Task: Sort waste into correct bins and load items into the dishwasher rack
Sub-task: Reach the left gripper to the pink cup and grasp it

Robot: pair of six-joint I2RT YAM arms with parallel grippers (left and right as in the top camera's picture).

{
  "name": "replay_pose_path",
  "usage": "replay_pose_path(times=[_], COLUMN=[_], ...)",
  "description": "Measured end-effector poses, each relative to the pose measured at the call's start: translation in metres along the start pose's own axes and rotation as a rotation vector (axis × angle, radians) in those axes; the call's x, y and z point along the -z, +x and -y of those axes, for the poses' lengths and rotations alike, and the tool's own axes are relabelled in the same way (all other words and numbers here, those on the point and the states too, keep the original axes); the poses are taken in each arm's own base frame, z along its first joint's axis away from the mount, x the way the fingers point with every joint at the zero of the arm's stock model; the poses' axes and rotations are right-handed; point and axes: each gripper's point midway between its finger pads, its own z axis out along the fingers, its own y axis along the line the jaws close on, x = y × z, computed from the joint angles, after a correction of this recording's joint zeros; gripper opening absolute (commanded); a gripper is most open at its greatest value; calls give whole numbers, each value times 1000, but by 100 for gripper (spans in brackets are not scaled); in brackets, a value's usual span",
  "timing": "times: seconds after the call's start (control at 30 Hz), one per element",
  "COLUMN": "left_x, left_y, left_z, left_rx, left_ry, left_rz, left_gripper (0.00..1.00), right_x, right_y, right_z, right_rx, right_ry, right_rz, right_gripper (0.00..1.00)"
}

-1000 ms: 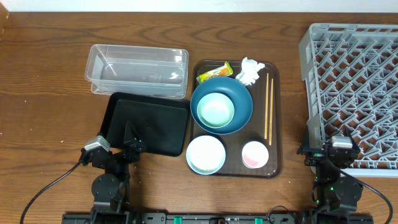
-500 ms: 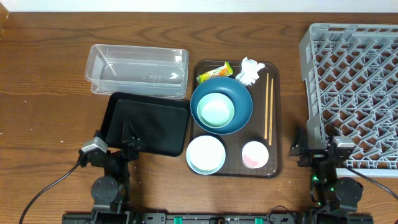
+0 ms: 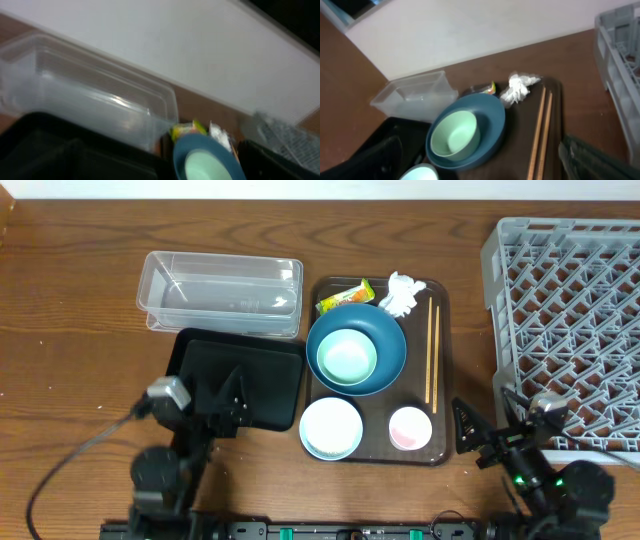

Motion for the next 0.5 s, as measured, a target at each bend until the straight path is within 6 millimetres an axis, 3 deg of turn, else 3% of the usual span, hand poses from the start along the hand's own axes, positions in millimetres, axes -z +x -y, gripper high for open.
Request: replay_pose_path(times=[0.27, 0.5], left_x=[-28, -51], left_y=[-18, -31], left_z=[42, 81], left_rx=[80, 159], left_ry=[-32, 110], left_rz=[-456, -597], left_gripper=[99, 98], right_x=[9, 5], right_y=[-22, -58], right_z=[5, -1], right_rx=[-52, -17], right_ry=[194, 227], right_rz=[-318, -467], right_gripper=[99, 99])
